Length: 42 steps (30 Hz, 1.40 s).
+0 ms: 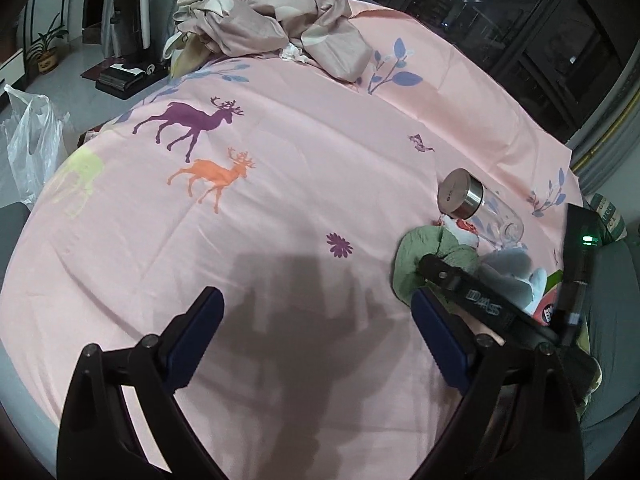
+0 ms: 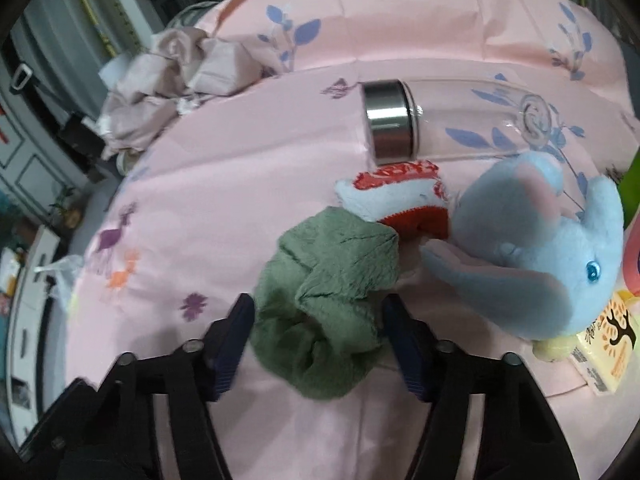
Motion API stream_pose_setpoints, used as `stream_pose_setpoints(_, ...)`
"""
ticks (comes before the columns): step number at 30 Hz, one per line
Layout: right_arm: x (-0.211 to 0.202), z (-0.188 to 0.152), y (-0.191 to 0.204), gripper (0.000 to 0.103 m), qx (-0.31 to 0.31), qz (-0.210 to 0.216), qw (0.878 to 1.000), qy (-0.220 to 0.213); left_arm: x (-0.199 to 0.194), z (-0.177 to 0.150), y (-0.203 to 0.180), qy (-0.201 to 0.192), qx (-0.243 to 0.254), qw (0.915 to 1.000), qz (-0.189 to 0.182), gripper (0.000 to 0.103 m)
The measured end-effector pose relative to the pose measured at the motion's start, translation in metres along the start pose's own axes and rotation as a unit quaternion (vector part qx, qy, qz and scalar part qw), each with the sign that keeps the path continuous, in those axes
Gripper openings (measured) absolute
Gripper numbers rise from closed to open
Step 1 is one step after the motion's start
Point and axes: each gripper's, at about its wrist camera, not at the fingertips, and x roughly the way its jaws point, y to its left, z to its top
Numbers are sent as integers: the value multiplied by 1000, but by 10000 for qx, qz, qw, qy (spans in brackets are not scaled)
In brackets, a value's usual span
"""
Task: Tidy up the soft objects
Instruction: 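Grasp the green crumpled cloth with the right gripper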
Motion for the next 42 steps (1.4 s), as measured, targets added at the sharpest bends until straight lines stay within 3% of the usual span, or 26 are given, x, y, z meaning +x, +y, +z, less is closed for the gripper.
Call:
stream_pose_setpoints(2,9,-2,0,41,-91,-114,9999,35,1,0,0,70,-36,9999,-105,94)
stream_pose_setpoints(3,12,-3,-2,38,-95,-127,9999,48,1,0,0,99,-42,9998,-174,94)
stream_pose_setpoints(5,9,-4,-6,15,-90,-101,9999,-40,1,0,-1,128,-11,9996,-239,94)
stream_pose_setpoints(10,-14,-10,-24,12,110,451,9989,80,6,-1,-4,271,-14,9991,-314,94)
stream_pose_setpoints(13,-38,-21,-35,12,172,729,9971,103,12,-3,-7,525,-11,9978,-401,94)
stream_pose_setpoints(16,-56,-35,-44,12,92,706,9972,231,18,-8,-14,747,80,9956,-557,94)
stream_pose_setpoints(19,-65,-48,-56,12,23,797,9955,509,24,-19,-31,923,423,9926,-664,94)
stream_pose_setpoints(22,-64,-57,-69,12,-126,639,9932,970,33,-34,-51,1161,803,9868,-791,93)
stream_pose_setpoints(24,-71,-58,-80,16,-130,448,9949,889,37,-42,-62,1310,954,9826,-910,91)
stream_pose_setpoints(25,-75,-57,-85,28,-105,375,9962,785,40,-46,-66,1389,1011,9802,-981,90)
stream_pose_setpoints(26,-80,-55,-91,47,-68,311,9973,666,41,-49,-69,1447,1052,9783,-1044,90)
stream_pose_setpoints(28,-89,-50,-103,69,155,327,9981,500,42,-56,-77,1530,1132,9744,-1194,89)
stream_pose_setpoints(31,-94,-46,-116,70,411,507,9973,339,43,-65,-89,1581,1286,9695,-1363,81)
stream_pose_setpoints(36,-75,-48,-119,70,381,331,9976,468,50,-81,-109,1625,1425,9625,-1639,72)
stream_pose_setpoints(38,-65,-52,-123,62,549,432,9960,559,53,-84,-116,1589,1638,9607,-1578,72)
stream_pose_setpoints(42,-61,-57,-117,52,334,244,9979,500,57,-85,-123,1437,1756,9607,-1596,58)
